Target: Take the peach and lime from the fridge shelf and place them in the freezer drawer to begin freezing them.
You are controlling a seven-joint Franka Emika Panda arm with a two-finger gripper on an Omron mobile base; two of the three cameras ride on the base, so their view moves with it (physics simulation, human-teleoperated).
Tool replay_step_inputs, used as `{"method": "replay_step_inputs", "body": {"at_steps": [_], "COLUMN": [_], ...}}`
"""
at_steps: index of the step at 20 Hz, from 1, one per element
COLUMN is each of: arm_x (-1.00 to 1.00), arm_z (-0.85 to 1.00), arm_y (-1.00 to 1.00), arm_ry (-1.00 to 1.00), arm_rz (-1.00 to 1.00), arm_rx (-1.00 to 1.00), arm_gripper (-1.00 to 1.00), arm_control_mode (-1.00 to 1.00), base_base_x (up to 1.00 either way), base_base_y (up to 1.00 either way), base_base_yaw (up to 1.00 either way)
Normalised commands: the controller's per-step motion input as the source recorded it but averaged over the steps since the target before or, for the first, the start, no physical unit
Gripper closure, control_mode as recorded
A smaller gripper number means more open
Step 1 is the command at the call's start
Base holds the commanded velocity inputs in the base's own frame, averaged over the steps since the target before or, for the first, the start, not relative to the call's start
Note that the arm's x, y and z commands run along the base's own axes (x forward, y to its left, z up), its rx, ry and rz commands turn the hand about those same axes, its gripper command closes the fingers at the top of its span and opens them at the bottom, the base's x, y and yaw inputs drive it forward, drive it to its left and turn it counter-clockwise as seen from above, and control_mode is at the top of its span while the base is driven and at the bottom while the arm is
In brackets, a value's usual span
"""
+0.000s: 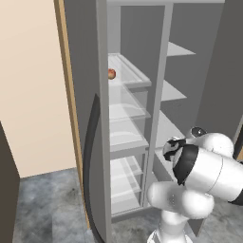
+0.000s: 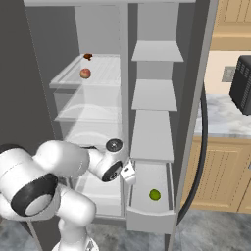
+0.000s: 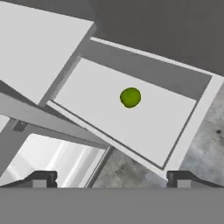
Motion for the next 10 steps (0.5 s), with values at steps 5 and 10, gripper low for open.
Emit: {"method": "replay_step_inputs", "body": {"at_steps": [5, 10], "arm_x": [-0.53, -0.24], "arm_z": [1.0, 1.0], "arm_y": [0.76, 0.73], "arm_ry": [-0.09, -0.02], "arm_rz": [0.12, 0.22], "arm_rx": [-0.13, -0.11], "arm_gripper": [-1.0, -1.0], "arm_control_mode": [-1.0, -1.0], "base_base_x": [0.0, 0.0], "base_base_y": [0.0, 0.0], "base_base_yaw": [0.0, 0.0]}}
